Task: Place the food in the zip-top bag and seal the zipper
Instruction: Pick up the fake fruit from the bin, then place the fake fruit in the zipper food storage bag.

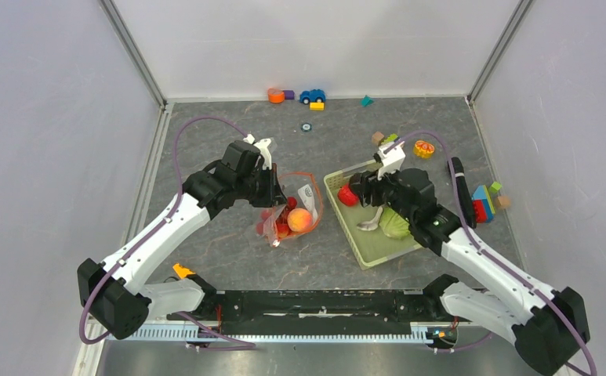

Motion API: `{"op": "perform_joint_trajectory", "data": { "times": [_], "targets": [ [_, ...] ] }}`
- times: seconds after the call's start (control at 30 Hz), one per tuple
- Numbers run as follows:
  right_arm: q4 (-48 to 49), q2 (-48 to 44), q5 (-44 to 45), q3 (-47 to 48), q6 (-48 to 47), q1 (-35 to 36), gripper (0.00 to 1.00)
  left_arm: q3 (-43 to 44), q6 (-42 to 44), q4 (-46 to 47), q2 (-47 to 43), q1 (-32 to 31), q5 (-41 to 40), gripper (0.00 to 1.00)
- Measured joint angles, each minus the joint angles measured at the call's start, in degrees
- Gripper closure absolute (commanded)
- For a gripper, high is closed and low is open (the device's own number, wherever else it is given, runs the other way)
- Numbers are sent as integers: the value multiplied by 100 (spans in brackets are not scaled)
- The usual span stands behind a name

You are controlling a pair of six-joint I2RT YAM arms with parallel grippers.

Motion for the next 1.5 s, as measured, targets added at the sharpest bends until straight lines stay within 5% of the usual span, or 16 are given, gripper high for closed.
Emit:
{"op": "perform_joint_trajectory", "data": {
  "times": [0.3,0.67,1.1,1.5],
  "targets": [
    [1561,-656,-1939,-411,-109,2,65,0,0,0,0,0,4,98],
    [2811,-138,-3493,-496,96,214,65,-2,0,0,0,0,7,98],
    [2717,933,-3171,-72,-385,1217,60,-2,0,0,0,2,22,98],
    [2162,1517,-2039,483,-822,1628,30,-4,0,0,0,17,15,98]
  ]
}}
